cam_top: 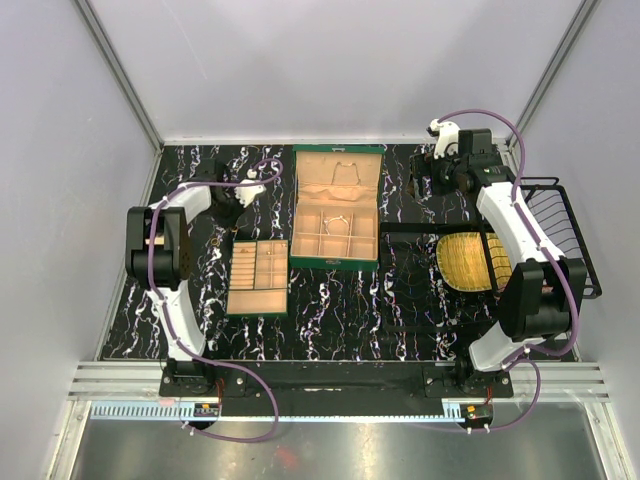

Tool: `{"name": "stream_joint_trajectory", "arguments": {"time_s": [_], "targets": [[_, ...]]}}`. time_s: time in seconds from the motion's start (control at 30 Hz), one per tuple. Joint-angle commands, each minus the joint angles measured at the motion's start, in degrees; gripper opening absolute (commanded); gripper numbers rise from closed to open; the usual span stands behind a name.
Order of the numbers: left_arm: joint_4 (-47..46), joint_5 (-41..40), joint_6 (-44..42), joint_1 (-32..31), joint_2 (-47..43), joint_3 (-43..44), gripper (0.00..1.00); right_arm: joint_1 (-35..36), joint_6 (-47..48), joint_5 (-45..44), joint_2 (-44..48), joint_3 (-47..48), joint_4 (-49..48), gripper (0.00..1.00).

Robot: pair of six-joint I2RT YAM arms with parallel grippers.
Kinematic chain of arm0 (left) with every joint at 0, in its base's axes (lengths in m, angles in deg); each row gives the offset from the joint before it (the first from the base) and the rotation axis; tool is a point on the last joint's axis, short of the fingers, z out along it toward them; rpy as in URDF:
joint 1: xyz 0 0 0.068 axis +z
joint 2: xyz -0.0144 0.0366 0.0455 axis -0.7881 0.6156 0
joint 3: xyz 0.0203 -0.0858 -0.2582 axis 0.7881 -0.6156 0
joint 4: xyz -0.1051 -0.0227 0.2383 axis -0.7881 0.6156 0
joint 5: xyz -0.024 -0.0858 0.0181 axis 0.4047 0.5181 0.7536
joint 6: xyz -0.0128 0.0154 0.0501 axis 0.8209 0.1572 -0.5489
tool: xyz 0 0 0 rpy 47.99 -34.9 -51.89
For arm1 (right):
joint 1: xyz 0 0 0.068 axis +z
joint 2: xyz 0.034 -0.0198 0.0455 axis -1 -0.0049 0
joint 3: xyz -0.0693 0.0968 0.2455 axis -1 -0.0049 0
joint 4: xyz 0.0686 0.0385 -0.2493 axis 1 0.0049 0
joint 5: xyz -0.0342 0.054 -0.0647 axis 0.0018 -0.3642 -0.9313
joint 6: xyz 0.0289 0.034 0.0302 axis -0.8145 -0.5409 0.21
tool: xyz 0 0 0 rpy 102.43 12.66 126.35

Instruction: Organize the mixed jewelry

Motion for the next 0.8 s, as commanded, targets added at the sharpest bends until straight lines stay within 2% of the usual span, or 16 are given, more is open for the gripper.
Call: {"name": "stream_joint_trajectory", "arguments": {"time_s": [0.0,0.27,0.53,0.77], "targets": [[0.37,2.13,1.92,0.62,-2.10,-3.69,0.00,0.50,0.75,-0.65,0.05,1.60,-0.67,1.00],[-8.51,1.61,9.03,0.62,-8.95,-8.26,0.00,0.50,0.66,-0.38,0.49,1.60,-0.76,1.00],[-17.82,-4.89,13.35,0.62,-14.05,-12.39,0.00,0.50,0.48,-0.21,0.49,1.60,-0.76,1.00],[-19.68,-6.48,17.82,0.62,-17.39,-12.49,0.00,0.50,-0.13,1.02,1.19,1.60,-0.76,1.00]]}}
